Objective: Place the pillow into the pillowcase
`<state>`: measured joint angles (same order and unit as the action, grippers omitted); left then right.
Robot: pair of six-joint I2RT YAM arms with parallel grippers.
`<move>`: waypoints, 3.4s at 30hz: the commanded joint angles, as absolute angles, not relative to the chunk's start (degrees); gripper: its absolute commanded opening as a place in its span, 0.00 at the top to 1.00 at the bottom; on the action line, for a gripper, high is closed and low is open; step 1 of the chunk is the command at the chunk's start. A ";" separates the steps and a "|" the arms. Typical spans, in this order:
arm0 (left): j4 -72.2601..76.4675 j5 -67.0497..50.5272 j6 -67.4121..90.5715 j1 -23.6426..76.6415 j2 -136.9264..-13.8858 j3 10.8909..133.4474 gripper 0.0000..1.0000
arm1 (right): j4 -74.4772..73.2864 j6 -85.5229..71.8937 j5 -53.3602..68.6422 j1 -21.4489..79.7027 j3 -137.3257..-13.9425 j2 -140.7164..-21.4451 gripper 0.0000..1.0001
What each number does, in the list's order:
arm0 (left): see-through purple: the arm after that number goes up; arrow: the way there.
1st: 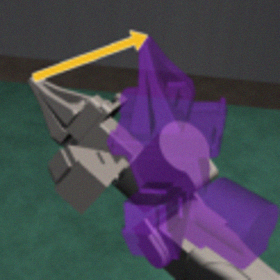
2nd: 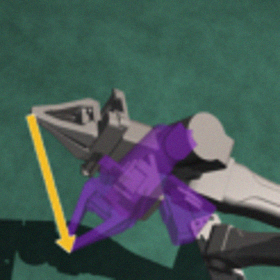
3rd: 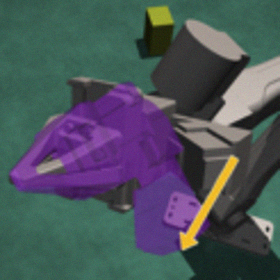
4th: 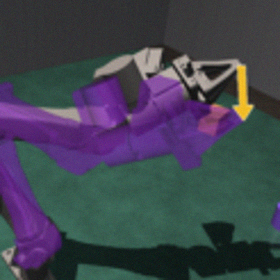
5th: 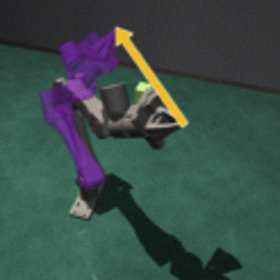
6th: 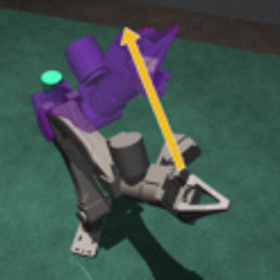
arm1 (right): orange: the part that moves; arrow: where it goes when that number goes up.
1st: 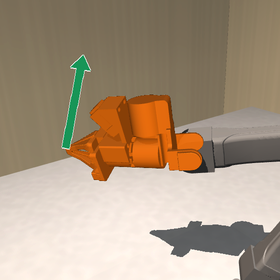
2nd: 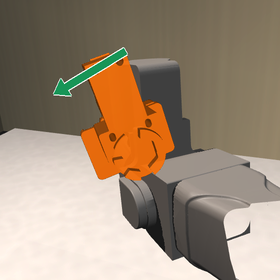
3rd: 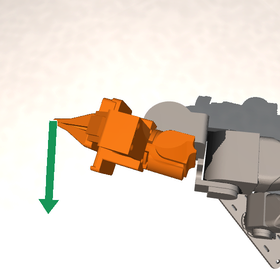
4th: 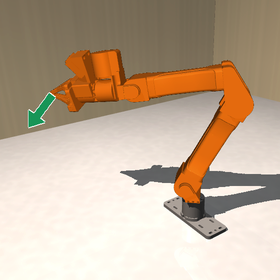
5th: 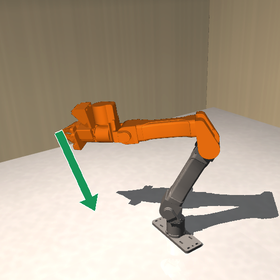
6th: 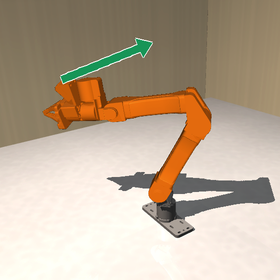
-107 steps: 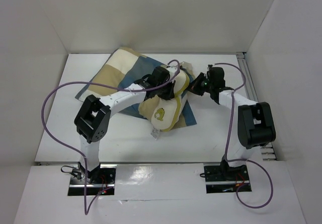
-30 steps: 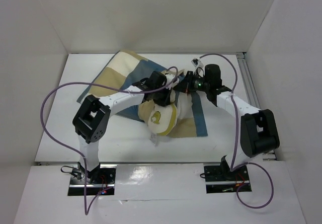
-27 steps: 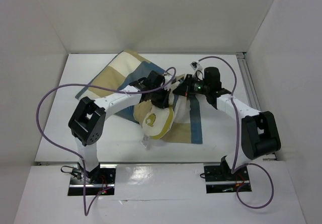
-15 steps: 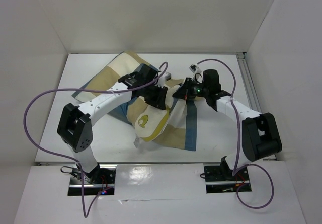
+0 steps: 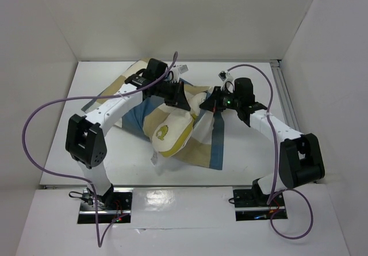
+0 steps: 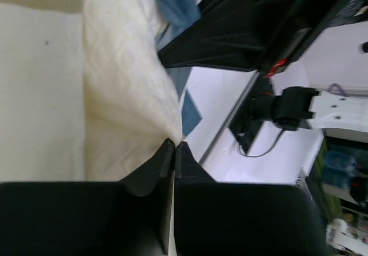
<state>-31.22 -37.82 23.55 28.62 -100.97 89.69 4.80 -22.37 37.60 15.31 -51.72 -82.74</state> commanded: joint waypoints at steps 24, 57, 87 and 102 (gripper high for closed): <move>-29.71 -39.10 26.72 30.06 -116.89 104.08 1.00 | 0.71 -18.54 34.63 14.77 -57.66 -81.30 1.00; -43.24 -16.54 24.35 34.53 -101.27 99.87 0.26 | -15.37 -25.13 11.79 10.90 -50.20 -63.38 0.21; -46.67 1.86 22.41 43.26 -103.98 102.99 1.00 | 0.08 -41.12 17.14 12.74 -34.54 -60.37 0.32; -47.81 -15.55 21.27 31.82 -103.36 113.02 1.00 | 14.77 -46.49 10.91 20.30 -43.32 -73.12 0.43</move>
